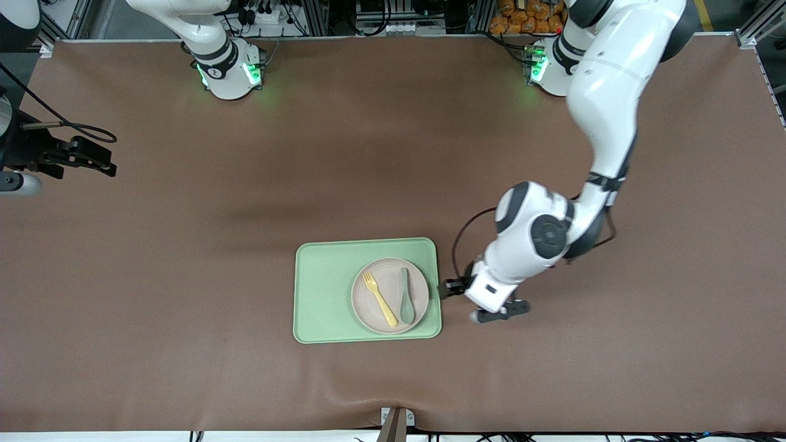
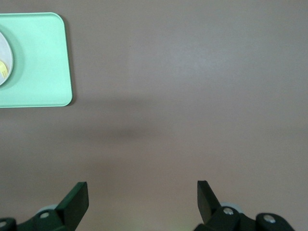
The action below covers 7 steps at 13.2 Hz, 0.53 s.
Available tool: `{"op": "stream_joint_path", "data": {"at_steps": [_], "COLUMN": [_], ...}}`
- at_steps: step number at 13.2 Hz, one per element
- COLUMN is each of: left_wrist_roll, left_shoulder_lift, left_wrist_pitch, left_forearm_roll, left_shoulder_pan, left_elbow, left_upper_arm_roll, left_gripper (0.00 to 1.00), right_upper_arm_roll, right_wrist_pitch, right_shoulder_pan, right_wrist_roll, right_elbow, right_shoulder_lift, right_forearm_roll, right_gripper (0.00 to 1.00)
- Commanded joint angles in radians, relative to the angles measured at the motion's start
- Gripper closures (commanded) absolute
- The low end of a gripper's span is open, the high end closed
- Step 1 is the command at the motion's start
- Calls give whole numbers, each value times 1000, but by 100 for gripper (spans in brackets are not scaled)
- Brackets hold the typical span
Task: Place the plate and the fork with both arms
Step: 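Open the left gripper and lift it away from the plate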
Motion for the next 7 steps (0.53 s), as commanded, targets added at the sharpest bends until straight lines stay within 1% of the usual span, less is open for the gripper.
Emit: {"op": "stream_joint_path", "data": {"at_steps": [1,2,3,5,7], "left_wrist_roll": [73,131,190,257,334], "left_shoulder_lift": [-181,-233,-279,-385,-488], "left_wrist_pitch": [-201,-302,-394,-525,-576], "left_forearm_roll": [27,27,25,37,79], "left_shoulder_pan": [98,130,143,190,218], "left_elbow": [-44,-44,-44,-63,-123], "left_upper_arm_roll": [2,0,2,2,3], "left_gripper": [0,0,0,0,0], "right_upper_arm_roll": [8,8,10,10,11], "right_wrist_pitch": [15,18,18,19,36], "right_shoulder_pan": [12,13,22,64,98], "right_wrist_roll": [-5,-6,-3,21,26], "right_elbow": [1,20,41,102,167], "right_shoulder_lift": [45,70,96,152,215], "right_forearm_roll": [110,161,169,166,167], "right_gripper": [0,0,0,0,0]}}
